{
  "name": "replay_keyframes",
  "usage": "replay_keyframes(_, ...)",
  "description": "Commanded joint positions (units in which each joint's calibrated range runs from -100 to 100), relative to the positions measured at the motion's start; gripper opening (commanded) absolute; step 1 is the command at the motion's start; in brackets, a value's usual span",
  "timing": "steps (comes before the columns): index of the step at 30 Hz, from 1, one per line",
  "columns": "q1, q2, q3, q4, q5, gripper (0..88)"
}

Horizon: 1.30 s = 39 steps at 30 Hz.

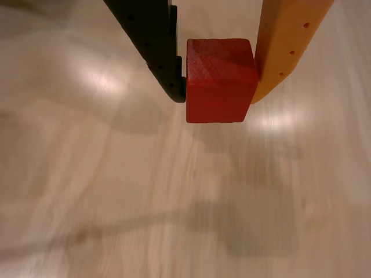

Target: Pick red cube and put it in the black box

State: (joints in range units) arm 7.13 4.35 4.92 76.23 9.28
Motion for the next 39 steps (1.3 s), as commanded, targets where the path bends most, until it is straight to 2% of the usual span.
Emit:
replay_keyframes(1, -5.75, -10.53, 3.31, 4.27, 3.02, 2.3)
replay_keyframes(5, -16.41, -17.3, 9.92, 10.01, 8.81, 2.4)
replay_keyframes(10, -26.91, -23.57, 14.63, 14.27, 13.8, 2.5)
replay_keyframes(17, -35.89, -31.59, 19.06, 23.03, 20.44, 2.5)
replay_keyframes(22, -41.02, -34.68, 25.58, 23.36, 23.97, 2.5)
replay_keyframes(29, -47.39, -35.51, 32.82, 21.23, 24.34, 2.3)
replay_keyframes(39, -47.54, -34.76, 36.35, 14.59, 24.34, 2.5)
